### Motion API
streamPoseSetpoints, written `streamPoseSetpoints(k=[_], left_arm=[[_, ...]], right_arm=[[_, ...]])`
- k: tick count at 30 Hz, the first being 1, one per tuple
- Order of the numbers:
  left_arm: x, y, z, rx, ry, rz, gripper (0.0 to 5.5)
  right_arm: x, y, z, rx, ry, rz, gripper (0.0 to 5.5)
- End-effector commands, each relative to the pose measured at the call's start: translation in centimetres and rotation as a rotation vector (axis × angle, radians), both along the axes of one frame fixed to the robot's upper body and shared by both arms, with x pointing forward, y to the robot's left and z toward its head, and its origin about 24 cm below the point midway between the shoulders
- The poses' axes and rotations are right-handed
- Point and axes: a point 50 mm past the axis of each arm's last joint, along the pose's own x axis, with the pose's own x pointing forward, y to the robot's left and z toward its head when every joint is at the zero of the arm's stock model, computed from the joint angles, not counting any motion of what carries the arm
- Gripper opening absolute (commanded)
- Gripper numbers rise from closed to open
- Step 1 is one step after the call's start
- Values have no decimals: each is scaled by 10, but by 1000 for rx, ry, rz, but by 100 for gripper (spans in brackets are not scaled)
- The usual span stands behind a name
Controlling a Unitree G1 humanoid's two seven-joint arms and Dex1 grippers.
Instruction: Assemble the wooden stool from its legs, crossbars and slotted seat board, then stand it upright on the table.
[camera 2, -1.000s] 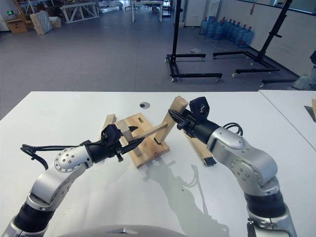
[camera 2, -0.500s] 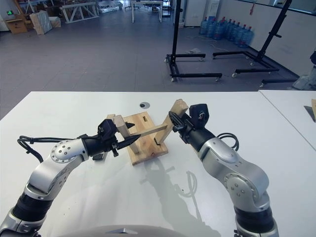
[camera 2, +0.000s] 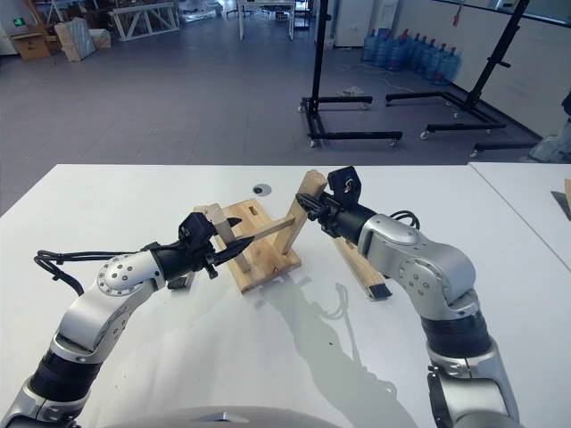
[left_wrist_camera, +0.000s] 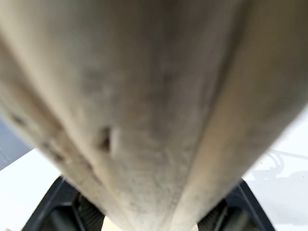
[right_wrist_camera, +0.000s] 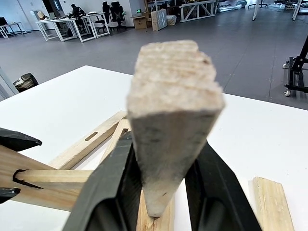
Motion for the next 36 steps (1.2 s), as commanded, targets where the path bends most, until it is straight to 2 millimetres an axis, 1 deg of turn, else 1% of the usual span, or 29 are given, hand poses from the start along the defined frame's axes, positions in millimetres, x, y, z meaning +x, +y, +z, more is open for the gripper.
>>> streamPoseSetpoints(k=[1,3,5,8,9,10,11,12,15,17,19,20,23,26,27,28,29,30,31,32,33,34,35,36], left_arm=[[5,-3,7,27,-75,40,214],[10,-6,23,-36,-131,55,214],[13,-8,34,-70,-165,60,214],[16,-7,37,-74,-176,68,214],[17,-6,37,-79,-167,69,214],[17,-6,37,-86,-162,73,245],[17,-5,38,-101,-154,74,265],[17,-4,39,-113,-155,75,275],[20,-1,43,-127,-166,89,327],[21,2,43,-118,-168,101,362],[23,7,47,-126,-178,111,367],[24,9,53,-150,-190,122,367],[28,13,82,-256,-244,135,367],[26,12,122,-386,-302,103,367],[27,14,136,-414,-335,111,367],[29,16,147,-427,-361,123,367],[30,16,156,-425,-393,138,367],[31,14,161,-433,-404,141,367],[33,11,158,-430,-389,135,367],[38,4,137,-354,-329,132,367],[42,-1,113,-275,-262,130,367],[43,-5,84,-196,-179,121,367],[41,-11,53,-93,-94,93,367],[34,-15,23,24,-23,53,367]], right_arm=[[-27,7,-77,-95,319,13,100],[-16,5,-59,5,193,-59,100],[-12,6,-46,49,125,-72,100],[-11,9,-35,76,24,-95,100],[-10,9,-29,112,-15,-109,100],[-10,9,-25,138,-46,-124,100],[-11,8,-21,165,-71,-133,140],[-11,8,-17,195,-94,-144,151],[-14,9,-7,260,-138,-140,210],[-18,9,-1,298,-158,-124,214],[-19,4,7,324,-185,-135,214],[-19,0,14,337,-210,-148,214],[-16,-10,45,393,-313,-177,214],[-7,-14,89,441,-442,-179,214],[-4,-14,109,450,-509,-169,214],[-1,-14,125,455,-565,-166,214],[2,-14,142,470,-621,-168,214],[5,-12,155,503,-656,-167,214],[9,-9,157,529,-647,-157,214],[18,-1,138,516,-546,-148,214],[25,8,111,475,-431,-129,214],[28,18,74,402,-283,-98,214],[27,24,30,264,-149,-74,214],[21,27,-12,149,-7,-54,214]])
